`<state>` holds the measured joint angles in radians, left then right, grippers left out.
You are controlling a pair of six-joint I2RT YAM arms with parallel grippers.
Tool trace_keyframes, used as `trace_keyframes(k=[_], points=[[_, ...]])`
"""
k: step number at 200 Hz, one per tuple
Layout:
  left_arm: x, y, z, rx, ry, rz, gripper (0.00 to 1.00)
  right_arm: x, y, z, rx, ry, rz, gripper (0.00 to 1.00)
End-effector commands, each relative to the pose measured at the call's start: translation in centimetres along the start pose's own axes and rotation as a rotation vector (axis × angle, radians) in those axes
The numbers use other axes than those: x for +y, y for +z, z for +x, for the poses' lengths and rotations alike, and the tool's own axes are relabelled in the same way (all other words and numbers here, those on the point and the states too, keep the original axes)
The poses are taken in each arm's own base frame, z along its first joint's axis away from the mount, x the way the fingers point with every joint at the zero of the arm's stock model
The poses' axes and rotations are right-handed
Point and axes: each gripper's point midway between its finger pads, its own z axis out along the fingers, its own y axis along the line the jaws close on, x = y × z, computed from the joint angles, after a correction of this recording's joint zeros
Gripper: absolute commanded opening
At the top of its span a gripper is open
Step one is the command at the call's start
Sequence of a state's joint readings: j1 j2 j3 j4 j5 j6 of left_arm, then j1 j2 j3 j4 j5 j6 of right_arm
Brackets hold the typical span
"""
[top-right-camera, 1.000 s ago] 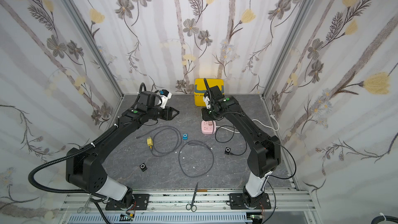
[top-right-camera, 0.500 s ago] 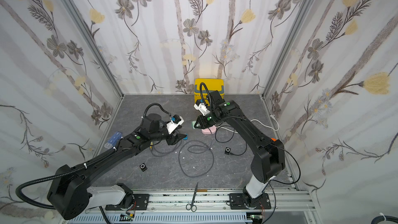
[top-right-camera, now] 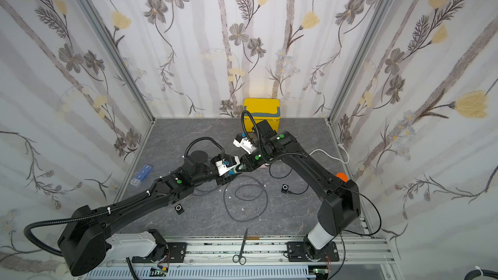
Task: Charge mp3
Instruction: Pick up the plug from the center of the board.
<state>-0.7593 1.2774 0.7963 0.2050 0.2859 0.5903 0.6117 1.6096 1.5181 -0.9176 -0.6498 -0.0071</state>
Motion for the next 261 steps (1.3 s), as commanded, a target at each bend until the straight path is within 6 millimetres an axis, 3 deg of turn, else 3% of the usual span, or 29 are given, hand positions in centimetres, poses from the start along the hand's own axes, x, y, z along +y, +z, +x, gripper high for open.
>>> trace_keyframes(k=[1,26,48,73,126,148,162,175,197,212,222,234,261], points=[[1.0,0.1,-1.2,-0.032,0.051,-0.041,0.64,1.2,0.1,0.4,0.012,-0.039,-0.047,0.0],[0.8,-0.1,-1.0,-0.029,0.049,-0.035,0.54,1.9,-0.8,0.4,-0.012,-0.059,-0.051,0.0],[0.4,-0.3,-0.6,-0.025,0.037,-0.029,0.54,1.7,-0.8,0.7,-0.007,-0.058,-0.046,0.0],[0.5,-1.6,-1.6,-0.065,0.045,-0.044,0.51,1.3,-0.7,0.9,0.002,-0.053,-0.034,0.0],[0.4,-1.6,-1.6,-0.059,0.047,-0.037,0.27,1.7,-0.8,0.9,-0.004,-0.055,-0.044,0.0],[0.9,-1.8,-1.9,-0.069,0.036,-0.063,0.22,1.5,-1.1,0.3,-0.029,-0.052,-0.029,0.18],[1.3,-1.9,-1.8,-0.062,0.023,-0.087,0.22,0.8,-2.3,-1.0,-0.101,-0.02,0.021,0.33],[1.6,-1.9,-1.6,-0.049,0.012,-0.103,0.21,0.3,-4.3,-2.5,-0.202,0.006,0.069,0.35],[2.4,-1.8,-1.2,-0.03,-0.02,-0.15,0.19,0.4,-8.5,-4.3,-0.409,0.041,0.167,0.46],[2.9,-1.8,-1.3,-0.031,-0.042,-0.172,0.19,0.9,-10.8,-4.3,-0.52,0.096,0.197,0.47],[3.1,-1.9,-1.7,-0.046,-0.052,-0.178,0.19,1.7,-11.3,-3.8,-0.551,0.115,0.176,0.46],[3.0,-2.0,-2.2,-0.069,-0.059,-0.172,0.19,2.8,-11.2,-3.0,-0.579,0.134,0.146,0.45],[3.3,-2.2,-3.0,-0.096,-0.068,-0.183,0.19,3.5,-8.4,-0.6,-0.562,0.189,0.16,0.43]])
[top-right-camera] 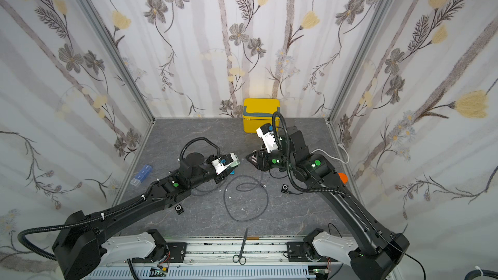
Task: Charge mp3
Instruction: Pick up the plug from the center of the board.
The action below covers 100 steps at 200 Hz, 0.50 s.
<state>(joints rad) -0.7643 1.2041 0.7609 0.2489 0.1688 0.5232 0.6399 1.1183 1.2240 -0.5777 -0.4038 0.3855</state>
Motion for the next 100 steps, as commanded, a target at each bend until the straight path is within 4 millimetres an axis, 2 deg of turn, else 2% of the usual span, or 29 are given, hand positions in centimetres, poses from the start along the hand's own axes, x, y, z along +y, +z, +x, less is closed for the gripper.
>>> trace_keyframes(k=[1,23,36,79,100], points=[[1.2,-0.3,-2.2,-0.074,-0.025,-0.046,0.19,0.1,0.9,0.3,-0.07,0.088,0.048,0.43],[1.0,-0.4,-2.2,-0.074,-0.017,-0.038,0.19,1.3,2.8,2.0,-0.065,0.099,-0.001,0.42],[0.5,-0.5,-2.3,-0.081,-0.014,-0.02,0.19,1.1,3.6,2.2,-0.071,0.112,-0.004,0.42],[-0.3,-1.7,-3.3,-0.138,-0.011,0.013,0.19,0.5,3.1,-0.5,-0.23,0.081,0.025,0.47],[-0.5,-1.6,-3.2,-0.133,-0.009,0.026,0.19,1.1,3.3,-1.5,-0.279,0.059,-0.015,0.49]])
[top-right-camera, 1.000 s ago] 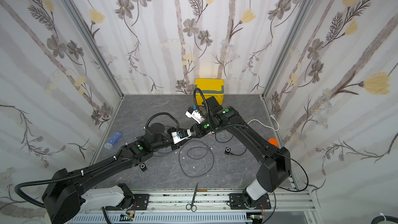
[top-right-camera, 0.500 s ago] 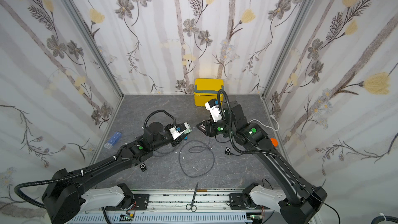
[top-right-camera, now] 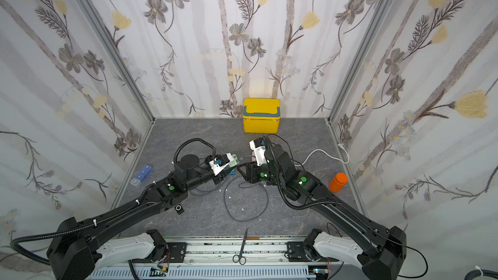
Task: Charge mp3
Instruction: Pick up the plug from the center of the board.
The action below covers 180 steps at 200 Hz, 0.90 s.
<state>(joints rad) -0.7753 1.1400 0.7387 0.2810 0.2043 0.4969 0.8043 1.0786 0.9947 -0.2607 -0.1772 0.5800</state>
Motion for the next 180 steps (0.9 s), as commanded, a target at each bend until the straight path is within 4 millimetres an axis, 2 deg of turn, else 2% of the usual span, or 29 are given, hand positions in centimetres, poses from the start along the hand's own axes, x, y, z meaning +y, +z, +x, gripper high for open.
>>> trace_keyframes(k=[1,32,57,69,81,89,115,139,151,160,175,180], points=[[-0.2,0.0,-1.1,-0.047,0.002,0.017,0.19,1.3,0.1,-3.3,-0.152,-0.02,-0.051,0.49],[-0.7,0.0,-1.2,-0.052,0.007,0.042,0.19,0.8,2.1,-2.5,-0.09,-0.029,-0.037,0.48],[-0.9,0.0,-1.2,-0.056,0.006,0.05,0.19,1.1,2.5,-2.9,-0.111,-0.039,-0.065,0.45],[-0.9,0.1,-1.3,-0.058,0.005,0.052,0.19,1.4,2.7,-2.9,-0.112,-0.041,-0.084,0.39],[-0.9,0.2,-1.2,-0.055,0.001,0.055,0.19,1.6,2.8,-2.9,-0.108,-0.044,-0.094,0.26],[-0.9,0.2,-1.1,-0.052,0.003,0.053,0.19,1.5,2.8,-2.8,-0.097,-0.048,-0.095,0.22],[-0.7,0.2,-1.1,-0.053,0.01,0.039,0.19,1.5,2.9,-1.5,-0.035,-0.058,-0.11,0.2],[-0.6,0.3,-1.5,-0.07,0.016,0.036,0.19,2.0,3.4,0.0,0.038,-0.063,-0.158,0.24],[-0.5,0.4,-1.6,-0.079,0.015,0.034,0.19,1.8,3.8,0.5,0.064,-0.058,-0.159,0.2],[-0.5,0.4,-1.8,-0.082,0.013,0.035,0.23,1.6,4.1,0.8,0.078,-0.053,-0.154,0.14],[-0.2,0.5,-1.7,-0.079,0.004,0.021,0.4,1.3,4.4,0.8,0.087,-0.057,-0.135,0.0],[0.0,0.5,-1.6,-0.075,-0.002,0.01,0.46,1.0,4.4,0.7,0.084,-0.059,-0.123,0.0]])
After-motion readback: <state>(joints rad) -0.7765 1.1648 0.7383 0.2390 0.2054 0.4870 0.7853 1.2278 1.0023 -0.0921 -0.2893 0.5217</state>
